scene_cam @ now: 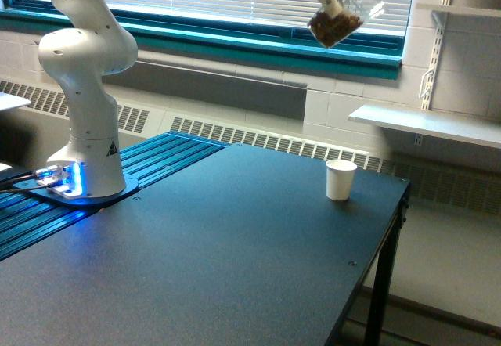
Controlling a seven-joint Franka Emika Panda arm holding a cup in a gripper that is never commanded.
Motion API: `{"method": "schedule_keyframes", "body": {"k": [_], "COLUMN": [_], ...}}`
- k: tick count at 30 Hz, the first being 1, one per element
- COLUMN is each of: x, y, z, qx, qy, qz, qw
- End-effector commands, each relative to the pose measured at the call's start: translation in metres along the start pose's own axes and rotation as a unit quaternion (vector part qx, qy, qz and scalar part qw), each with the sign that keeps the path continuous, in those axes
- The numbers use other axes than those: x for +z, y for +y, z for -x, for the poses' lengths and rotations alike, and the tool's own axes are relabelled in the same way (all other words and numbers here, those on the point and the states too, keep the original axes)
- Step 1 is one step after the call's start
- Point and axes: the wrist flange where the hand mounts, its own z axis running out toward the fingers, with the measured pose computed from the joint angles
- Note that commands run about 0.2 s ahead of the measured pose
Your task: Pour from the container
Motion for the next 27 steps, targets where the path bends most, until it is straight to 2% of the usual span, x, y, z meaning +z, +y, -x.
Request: {"method": "schedule_keyframes", "body": {"k": [1, 20, 27], "x": [0.000, 0.017, 0.019], "y": [-0.016, -0.029, -0.038], "z": [0.034, 0.112, 0.142], "qx": [-0.008, -0.052, -0.082], "qy": [-0.014, -0.061, -0.068], "qz": [-0.016, -0.031, -0.031], "qw": [0.9997, 0.9963, 0.9938]}}
